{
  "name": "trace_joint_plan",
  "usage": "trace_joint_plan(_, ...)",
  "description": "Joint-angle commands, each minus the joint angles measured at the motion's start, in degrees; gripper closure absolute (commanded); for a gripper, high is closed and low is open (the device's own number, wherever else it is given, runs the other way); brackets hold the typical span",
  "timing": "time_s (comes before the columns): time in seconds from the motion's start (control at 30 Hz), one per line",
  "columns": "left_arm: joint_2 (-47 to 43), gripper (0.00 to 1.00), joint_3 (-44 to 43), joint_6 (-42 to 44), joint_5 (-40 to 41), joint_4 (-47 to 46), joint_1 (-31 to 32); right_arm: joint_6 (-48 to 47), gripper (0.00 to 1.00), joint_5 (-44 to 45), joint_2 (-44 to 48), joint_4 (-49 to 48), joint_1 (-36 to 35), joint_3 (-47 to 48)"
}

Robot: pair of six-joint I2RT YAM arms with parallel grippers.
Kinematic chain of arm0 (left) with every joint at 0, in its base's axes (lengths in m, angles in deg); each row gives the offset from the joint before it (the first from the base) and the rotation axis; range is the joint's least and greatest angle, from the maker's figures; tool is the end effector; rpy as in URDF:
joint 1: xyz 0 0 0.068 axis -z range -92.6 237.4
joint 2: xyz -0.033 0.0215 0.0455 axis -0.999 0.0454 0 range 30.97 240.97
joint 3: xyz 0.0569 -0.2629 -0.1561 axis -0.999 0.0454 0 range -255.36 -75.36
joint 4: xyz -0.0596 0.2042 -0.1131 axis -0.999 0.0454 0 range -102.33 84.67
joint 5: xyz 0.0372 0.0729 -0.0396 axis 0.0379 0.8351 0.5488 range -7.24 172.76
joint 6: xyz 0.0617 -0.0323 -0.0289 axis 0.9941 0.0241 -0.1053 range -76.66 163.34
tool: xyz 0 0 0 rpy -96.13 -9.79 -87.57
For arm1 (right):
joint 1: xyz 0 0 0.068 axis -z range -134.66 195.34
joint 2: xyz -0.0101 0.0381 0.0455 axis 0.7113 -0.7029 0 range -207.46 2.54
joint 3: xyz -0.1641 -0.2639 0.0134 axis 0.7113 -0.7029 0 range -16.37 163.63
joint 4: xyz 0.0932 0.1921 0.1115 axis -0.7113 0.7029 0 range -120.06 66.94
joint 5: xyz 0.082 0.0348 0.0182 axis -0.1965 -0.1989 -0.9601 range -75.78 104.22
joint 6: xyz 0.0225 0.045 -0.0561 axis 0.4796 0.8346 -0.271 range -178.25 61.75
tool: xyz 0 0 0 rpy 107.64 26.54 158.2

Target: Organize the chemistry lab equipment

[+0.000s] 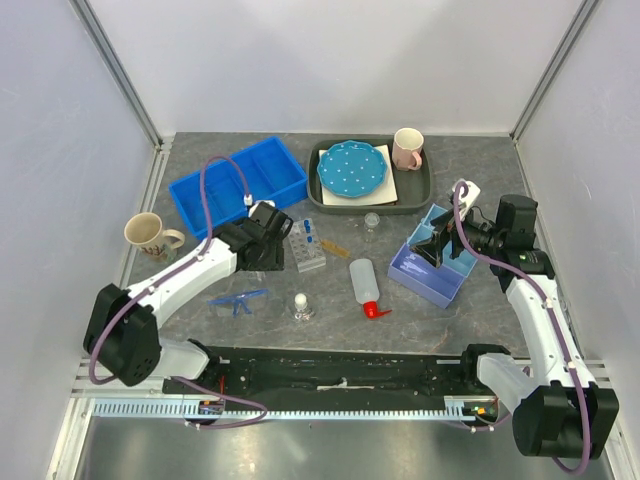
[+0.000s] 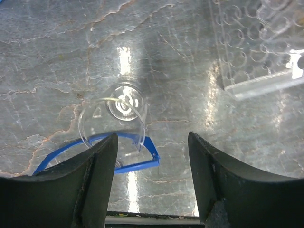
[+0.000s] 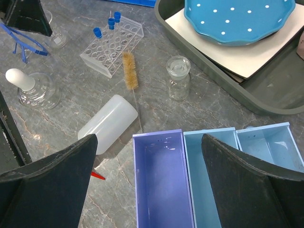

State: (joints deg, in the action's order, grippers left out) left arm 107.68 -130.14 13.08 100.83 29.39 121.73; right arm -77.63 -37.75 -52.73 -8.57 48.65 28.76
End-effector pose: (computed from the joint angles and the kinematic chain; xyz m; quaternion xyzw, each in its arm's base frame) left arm 0.2087 -0.1185 0.2606 -0.0016 0.9623 0.0089 0.2720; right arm 0.1761 0.0400 0.3232 -0.3211 0.7473 0.2887 0.5050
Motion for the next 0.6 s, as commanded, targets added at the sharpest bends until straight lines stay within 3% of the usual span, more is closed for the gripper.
trace_joint_plan(0.0,3.8,0.34,-3.0,-1.7,3.5,-1.9,-1.5,-1.6,0.02,-0.2,0.9,-0.8,-0.1,1.2)
trace_joint_plan(0.3,11.7,0.51,-6.2,-2.5,5.7,-0.3,-1.6,-2.1,0.02,0.2,0.2,-0.7,-0.5,1.2)
trace_joint_plan(0.47,13.0,0.55,-6.8,-1.9,7.5,0.4,-1.6,-2.4,0.02,0.6,0.0,-0.4,-0.8,1.1)
trace_joint_plan(0.57,13.6,0.68,-7.3,-1.7,7.9,0.6,-1.6,-2.6,0.02,1.0,-0.1,-0.5,-0.9,1.1)
